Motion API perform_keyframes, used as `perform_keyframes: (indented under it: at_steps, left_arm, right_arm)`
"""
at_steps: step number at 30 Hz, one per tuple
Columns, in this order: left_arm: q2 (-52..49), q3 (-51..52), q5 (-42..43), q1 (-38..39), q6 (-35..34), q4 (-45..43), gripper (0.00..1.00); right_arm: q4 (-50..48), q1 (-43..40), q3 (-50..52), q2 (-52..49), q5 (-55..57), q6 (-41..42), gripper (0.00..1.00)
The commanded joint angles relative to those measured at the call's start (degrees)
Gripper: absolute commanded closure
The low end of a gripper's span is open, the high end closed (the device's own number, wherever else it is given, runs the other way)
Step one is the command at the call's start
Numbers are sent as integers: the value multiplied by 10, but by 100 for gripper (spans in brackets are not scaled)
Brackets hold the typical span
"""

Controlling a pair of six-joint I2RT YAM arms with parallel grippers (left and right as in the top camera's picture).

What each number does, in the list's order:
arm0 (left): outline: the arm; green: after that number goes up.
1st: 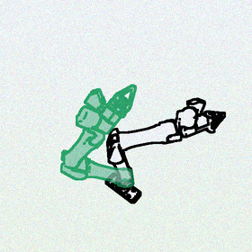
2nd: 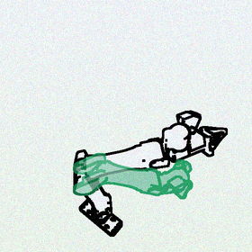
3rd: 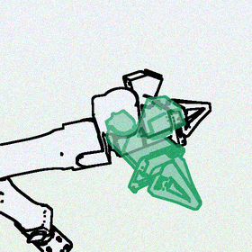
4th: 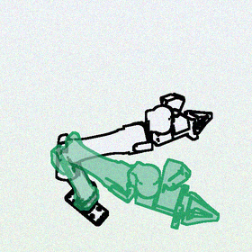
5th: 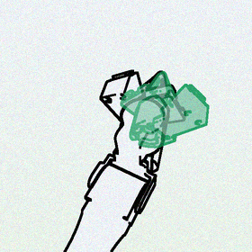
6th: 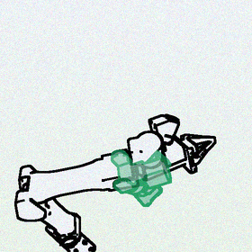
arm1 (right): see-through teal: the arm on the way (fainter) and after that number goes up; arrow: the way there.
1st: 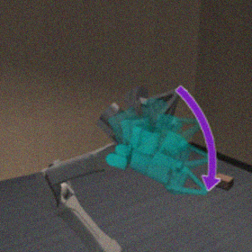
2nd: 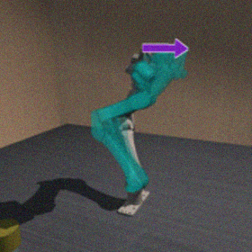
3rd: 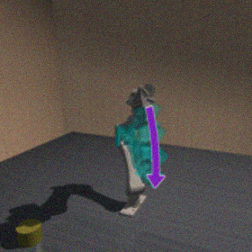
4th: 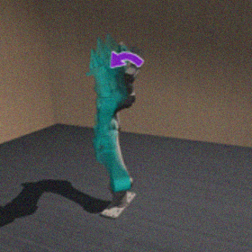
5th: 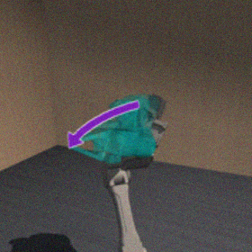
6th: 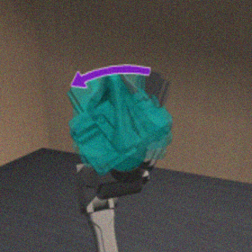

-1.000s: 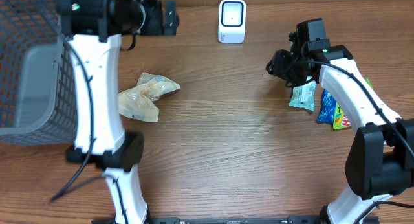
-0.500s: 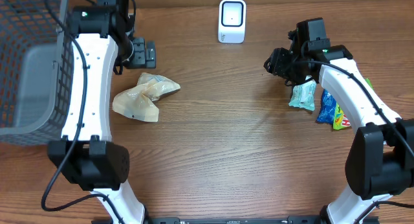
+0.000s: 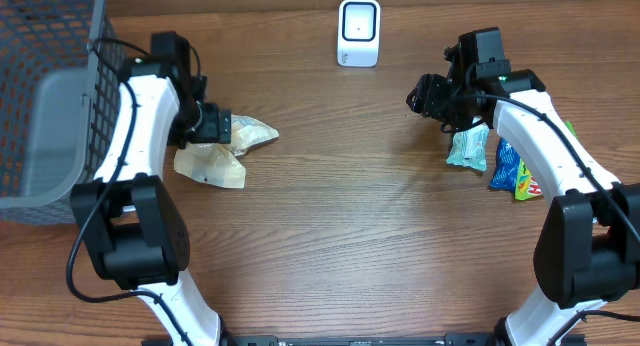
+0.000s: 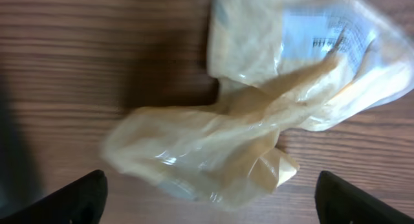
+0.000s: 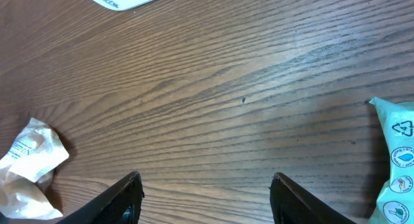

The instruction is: Scan the item barcode

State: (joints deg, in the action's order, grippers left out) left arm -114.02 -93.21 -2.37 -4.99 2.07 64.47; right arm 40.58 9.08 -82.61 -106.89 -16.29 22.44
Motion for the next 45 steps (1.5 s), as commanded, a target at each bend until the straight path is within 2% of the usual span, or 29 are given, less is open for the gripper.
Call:
perform_keyframes:
  at_steps: [1,3,5,6,7,8,10,18,23,25,32,38,40,43,45]
  left_arm:
    - [-14,46,26,9,23,-28,11]
    - [-17,66,45,13,23,-47,18]
    - [-19,79,68,17,23,-59,32]
    - [-19,82,80,20,22,-65,50]
    - [-19,82,95,23,18,-70,64]
    - [-19,82,111,27,17,-76,74]
    - [-19,82,141,42,16,-91,79]
    - [-19,82,165,138,-43,-112,78]
    - [-19,82,175,186,-114,-97,74]
    - [-19,81,185,194,-137,-96,74]
    - [-19,15,245,190,-136,-59,71]
    - [-19,-114,241,188,-101,32,49]
    - [-19,-152,223,182,-92,52,45]
    - [-19,-184,172,171,-83,57,41]
    - [-19,-186,164,163,-44,43,34]
  right_arm:
    - [-3,0,-6,10,-3,-4,36]
    - [-3,0,-6,10,-3,-4,36]
    - [-3,0,-6,10,-3,-4,36]
    - [-3,0,-6,10,-3,-4,36]
    - [-3,0,-6,10,-3,-4,36]
    - [-3,0,-6,10,-3,-4,36]
    - [-3,0,-6,10,-3,-3,36]
    - [5,0,-6,10,-3,-4,36]
    - [18,0,-6,10,-3,-4,35]
    - [31,0,-6,10,-10,-3,35]
    - [37,-2,-10,10,-121,-28,36]
    - [35,3,-18,10,-191,-27,36]
    - [34,11,-18,10,-192,-20,37]
    - [32,28,-17,10,-182,-5,36]
    - [32,37,-17,10,-141,16,34]
